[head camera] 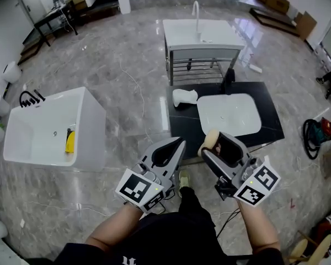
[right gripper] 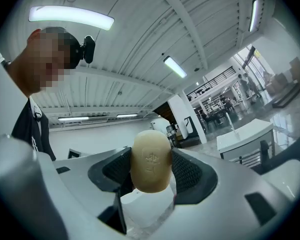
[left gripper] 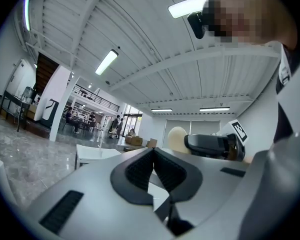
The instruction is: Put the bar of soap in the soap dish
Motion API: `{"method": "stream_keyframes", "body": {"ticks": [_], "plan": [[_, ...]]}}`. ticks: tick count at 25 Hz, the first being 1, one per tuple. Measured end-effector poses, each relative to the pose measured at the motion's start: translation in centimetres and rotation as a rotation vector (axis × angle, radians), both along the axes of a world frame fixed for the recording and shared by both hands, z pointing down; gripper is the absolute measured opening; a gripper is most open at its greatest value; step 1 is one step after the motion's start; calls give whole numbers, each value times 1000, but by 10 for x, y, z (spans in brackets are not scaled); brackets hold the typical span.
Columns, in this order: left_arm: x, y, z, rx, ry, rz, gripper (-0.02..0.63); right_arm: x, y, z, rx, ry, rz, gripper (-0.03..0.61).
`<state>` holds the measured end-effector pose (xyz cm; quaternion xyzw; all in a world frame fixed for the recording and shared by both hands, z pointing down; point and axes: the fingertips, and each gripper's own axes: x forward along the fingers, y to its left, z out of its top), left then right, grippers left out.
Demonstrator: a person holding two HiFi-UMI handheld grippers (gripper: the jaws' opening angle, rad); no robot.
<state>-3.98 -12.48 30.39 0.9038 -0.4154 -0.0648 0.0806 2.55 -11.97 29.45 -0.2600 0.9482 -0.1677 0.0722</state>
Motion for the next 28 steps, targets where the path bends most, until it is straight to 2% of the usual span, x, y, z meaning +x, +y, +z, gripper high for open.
{"method": "stream_keyframes", "body": {"ticks": [9,15,21,24,28], "plan": [[18,-145,26,-21,-13,-99,8,4,-153,39,-29,64,-128,258],[13,-224,63,-43,-34,-171,8,-7,-244,99,-12,168,-232,258],[3,-274,112,-94,-47,-223,8,-36,-300,178,25,302,-382,258],[0,-289,131,-127,-54,-240,8,-47,-323,214,44,379,-423,258],[-5,-302,154,-153,-72,-254,8,-59,-349,261,131,524,-482,258]]}}
